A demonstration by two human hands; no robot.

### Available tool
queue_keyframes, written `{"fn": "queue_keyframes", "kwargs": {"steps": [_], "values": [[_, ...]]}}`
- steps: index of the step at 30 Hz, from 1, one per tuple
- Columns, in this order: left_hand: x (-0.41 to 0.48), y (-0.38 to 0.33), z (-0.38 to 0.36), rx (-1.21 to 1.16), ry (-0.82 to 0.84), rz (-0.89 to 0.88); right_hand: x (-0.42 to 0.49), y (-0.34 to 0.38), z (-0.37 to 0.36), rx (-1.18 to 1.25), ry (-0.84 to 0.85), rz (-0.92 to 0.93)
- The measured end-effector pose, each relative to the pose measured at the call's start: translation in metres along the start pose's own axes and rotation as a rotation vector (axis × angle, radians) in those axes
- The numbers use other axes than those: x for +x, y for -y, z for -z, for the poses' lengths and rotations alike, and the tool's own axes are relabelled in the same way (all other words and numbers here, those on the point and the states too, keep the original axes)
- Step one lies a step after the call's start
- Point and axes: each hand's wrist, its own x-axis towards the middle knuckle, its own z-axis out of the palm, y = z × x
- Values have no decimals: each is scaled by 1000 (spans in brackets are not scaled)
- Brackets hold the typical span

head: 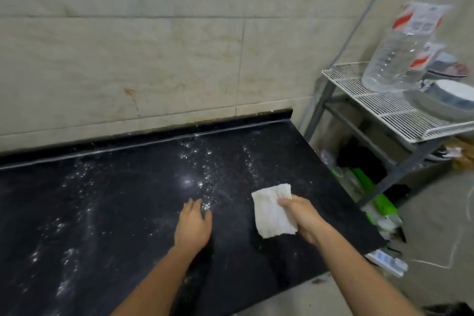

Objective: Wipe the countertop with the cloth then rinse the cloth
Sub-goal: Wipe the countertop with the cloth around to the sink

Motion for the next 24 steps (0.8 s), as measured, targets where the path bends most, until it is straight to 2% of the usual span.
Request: {"fn": "queue_keyframes", "kwargs": {"steps": [3,6,8,11,13,15,17,21,24], "values": [[40,1,-13,174,14,3,36,25,20,24,-61,54],[69,5,-22,218,-18,71,70,51,41,11,-201,161],[87,8,-26,209,-72,135,96,69,56,-100,-314,283],[109,12,-24,235,-111,237,141,87,74,-424,-393,460],[121,13,-24,231,-111,304,173,88,80,-681,-339,503],[127,15,-28,261,-109,346,202,75,82,-904,-226,388],[131,15,-34,269,-110,367,219,56,80,-979,-155,350],[132,15,-43,308,-170,381,247,37,74,-1106,-219,540],[135,16,-42,339,-197,384,274,30,71,-1330,-167,481]]}}
